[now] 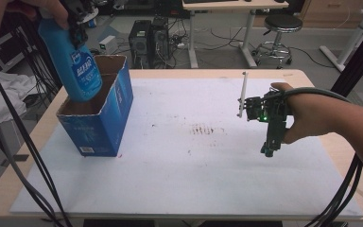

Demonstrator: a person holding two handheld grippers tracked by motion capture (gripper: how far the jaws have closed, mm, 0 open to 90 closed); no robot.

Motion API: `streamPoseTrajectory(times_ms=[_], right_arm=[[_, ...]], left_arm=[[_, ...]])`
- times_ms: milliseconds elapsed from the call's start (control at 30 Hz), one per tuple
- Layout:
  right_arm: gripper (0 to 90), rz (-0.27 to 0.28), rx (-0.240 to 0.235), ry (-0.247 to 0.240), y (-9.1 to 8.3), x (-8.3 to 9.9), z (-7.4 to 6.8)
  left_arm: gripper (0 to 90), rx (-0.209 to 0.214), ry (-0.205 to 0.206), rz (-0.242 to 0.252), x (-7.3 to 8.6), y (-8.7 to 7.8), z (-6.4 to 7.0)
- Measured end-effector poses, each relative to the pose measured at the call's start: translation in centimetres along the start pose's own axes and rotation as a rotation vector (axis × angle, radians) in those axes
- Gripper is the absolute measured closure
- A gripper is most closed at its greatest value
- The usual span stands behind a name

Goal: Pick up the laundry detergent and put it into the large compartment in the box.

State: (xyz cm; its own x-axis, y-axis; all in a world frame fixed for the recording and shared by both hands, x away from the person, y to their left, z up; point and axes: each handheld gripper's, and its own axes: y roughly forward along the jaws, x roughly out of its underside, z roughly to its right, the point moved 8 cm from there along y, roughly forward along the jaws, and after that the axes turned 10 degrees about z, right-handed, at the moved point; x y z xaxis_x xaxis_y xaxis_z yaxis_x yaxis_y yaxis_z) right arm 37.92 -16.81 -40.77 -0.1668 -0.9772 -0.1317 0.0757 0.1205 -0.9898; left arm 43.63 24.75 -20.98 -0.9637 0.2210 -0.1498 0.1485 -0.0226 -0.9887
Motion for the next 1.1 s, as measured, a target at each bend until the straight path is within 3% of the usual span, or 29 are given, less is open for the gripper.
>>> streamPoseTrajectory(times_ms=[467, 633, 767, 1100], right_arm=[[2.3, -0.006, 0.004, 0.004, 0.2, -0.1, 0.1], [2.3, -0.010, -0.001, 0.002, 0.2, -0.1, 0.1], [2.3, -0.009, -0.002, -0.007, 0.3, -0.1, 0.2], [2.3, -0.011, 0.000, -0.012, 0.5, -0.2, 0.2]], left_arm=[[38.5, 0.022, 0.004, -0.052, 0.4, 5.9, -0.1], [38.5, 0.034, 0.030, -0.072, 0.6, 8.1, 0.1], [38.5, 0.045, 0.052, -0.079, 0.7, 9.5, 0.2], [38.5, 0.034, 0.176, -0.080, 0.9, 12.0, 0.3]])
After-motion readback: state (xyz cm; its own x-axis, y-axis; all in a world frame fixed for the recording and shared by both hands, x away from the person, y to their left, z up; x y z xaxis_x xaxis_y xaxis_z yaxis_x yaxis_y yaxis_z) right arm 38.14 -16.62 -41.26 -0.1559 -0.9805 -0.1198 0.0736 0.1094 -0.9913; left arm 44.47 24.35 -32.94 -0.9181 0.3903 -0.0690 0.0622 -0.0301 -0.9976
